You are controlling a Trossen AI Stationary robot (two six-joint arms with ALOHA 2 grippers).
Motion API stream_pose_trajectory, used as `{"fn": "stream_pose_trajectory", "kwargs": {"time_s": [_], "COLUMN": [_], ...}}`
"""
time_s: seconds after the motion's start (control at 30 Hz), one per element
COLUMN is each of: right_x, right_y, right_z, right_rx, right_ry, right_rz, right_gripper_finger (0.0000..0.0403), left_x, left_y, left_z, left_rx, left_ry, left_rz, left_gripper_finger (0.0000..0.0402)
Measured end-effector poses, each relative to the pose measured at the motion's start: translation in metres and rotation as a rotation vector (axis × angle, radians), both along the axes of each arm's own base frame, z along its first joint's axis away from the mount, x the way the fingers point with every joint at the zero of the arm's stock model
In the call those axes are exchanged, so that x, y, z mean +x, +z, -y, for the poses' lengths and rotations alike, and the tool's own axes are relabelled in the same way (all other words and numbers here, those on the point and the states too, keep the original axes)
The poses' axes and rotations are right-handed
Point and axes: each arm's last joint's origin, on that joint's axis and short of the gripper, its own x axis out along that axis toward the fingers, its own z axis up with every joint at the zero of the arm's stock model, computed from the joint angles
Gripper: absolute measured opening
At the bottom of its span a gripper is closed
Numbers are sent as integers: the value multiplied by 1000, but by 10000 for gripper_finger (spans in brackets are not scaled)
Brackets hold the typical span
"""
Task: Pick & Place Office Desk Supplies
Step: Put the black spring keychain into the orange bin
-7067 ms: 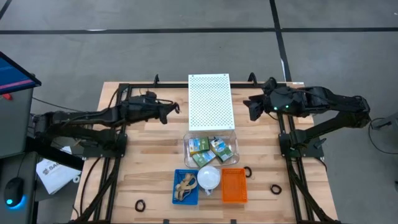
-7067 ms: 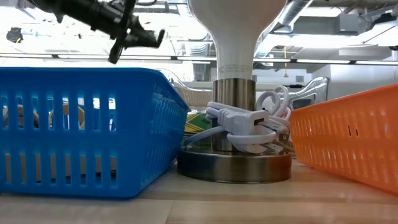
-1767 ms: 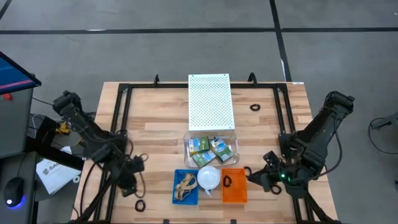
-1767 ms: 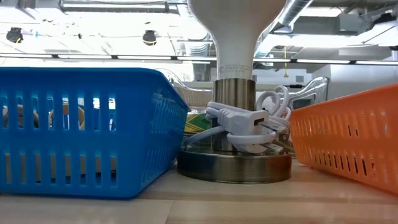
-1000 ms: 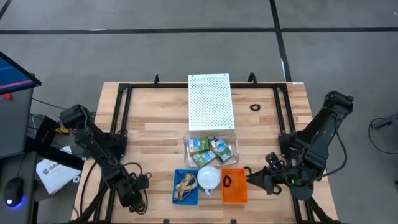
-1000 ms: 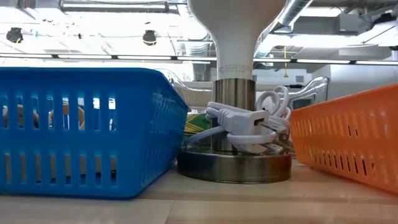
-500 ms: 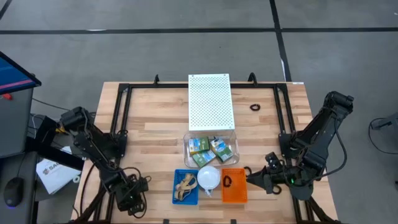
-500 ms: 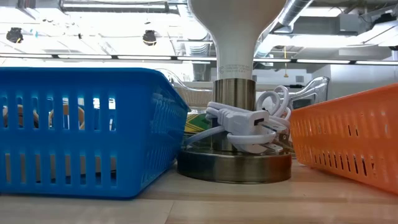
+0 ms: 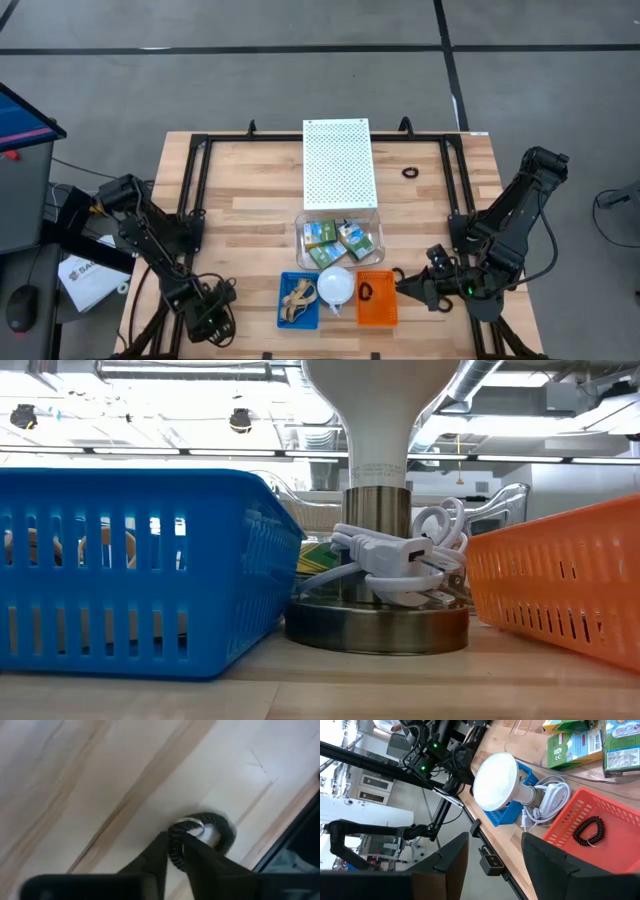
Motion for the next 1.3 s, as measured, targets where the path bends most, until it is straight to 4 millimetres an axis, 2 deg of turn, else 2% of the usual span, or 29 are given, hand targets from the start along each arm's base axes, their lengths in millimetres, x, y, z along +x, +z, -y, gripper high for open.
{"fn": "stream_pose_trajectory", "kwargs": {"time_s": [0.1, 0.33, 0.53, 0.7, 1.0, 1.17, 1.3], "right_x": [0, 0, 1, 4, 13, 22, 30], "right_y": [0, 0, 0, 1, 4, 8, 12], "right_z": [0, 0, 1, 3, 7, 11, 16], "right_rx": [-10, -25, -56, -71, -116, -172, -218], "right_ry": [5, 11, -1, -7, -6, -5, -10], "right_rz": [1, 2, 16, 16, 46, 76, 102], "right_gripper_finger": [179, 179, 179, 179, 179, 179, 182], "left_x": [0, 4, 25, 49, 91, 119, 146], "left_y": [1, 12, 30, 56, 119, 137, 149], "left_z": [-1, -10, -27, -53, -115, -148, -158], "left_rx": [3, 59, 105, 184, 378, 445, 471], "left_ry": [27, 130, 197, 259, 318, 366, 332], "left_rz": [13, 193, 355, 556, 938, 1086, 1113], "left_gripper_finger": [13, 4, 2, 1, 0, 0, 0]}}
